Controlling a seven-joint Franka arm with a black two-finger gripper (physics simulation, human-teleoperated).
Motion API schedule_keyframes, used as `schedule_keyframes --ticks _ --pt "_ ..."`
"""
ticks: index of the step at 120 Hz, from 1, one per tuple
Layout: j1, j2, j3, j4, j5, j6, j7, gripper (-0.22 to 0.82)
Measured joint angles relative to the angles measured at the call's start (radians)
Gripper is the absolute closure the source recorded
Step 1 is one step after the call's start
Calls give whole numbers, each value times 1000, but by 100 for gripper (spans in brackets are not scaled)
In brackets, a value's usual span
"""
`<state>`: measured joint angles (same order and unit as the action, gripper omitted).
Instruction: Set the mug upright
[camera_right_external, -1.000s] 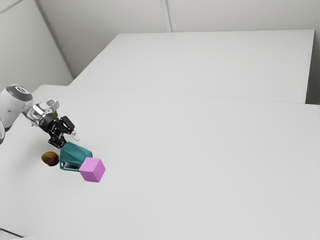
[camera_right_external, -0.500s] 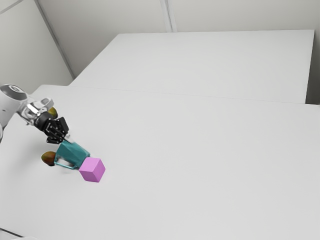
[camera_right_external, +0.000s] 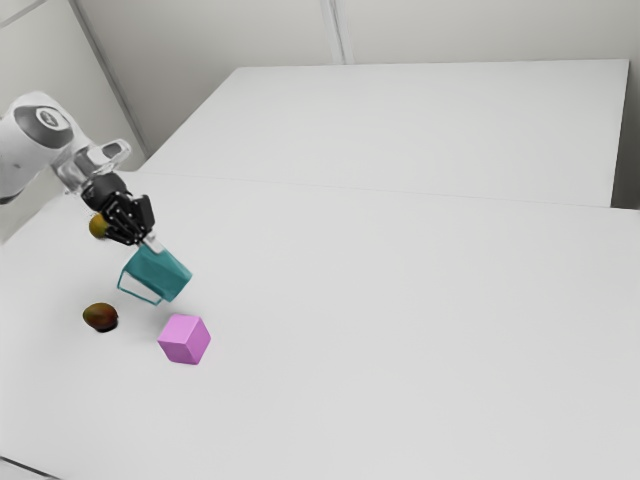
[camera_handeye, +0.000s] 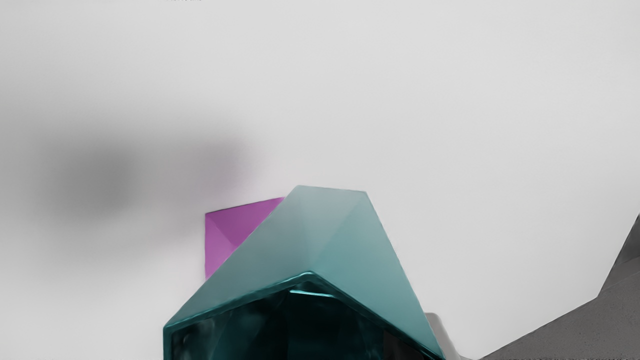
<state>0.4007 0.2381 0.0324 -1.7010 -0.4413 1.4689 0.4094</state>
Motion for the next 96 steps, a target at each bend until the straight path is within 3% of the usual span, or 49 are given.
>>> schedule_keyframes --ticks 12,29,57,96 --pt "-113 -63 -5 -33 131 102 1 79" --pt "-277 -75 -8 -49 332 268 -2 79" --pt "-480 -135 -7 -217 489 487 -66 79" --pt "-544 -109 -9 -255 509 567 -201 79"
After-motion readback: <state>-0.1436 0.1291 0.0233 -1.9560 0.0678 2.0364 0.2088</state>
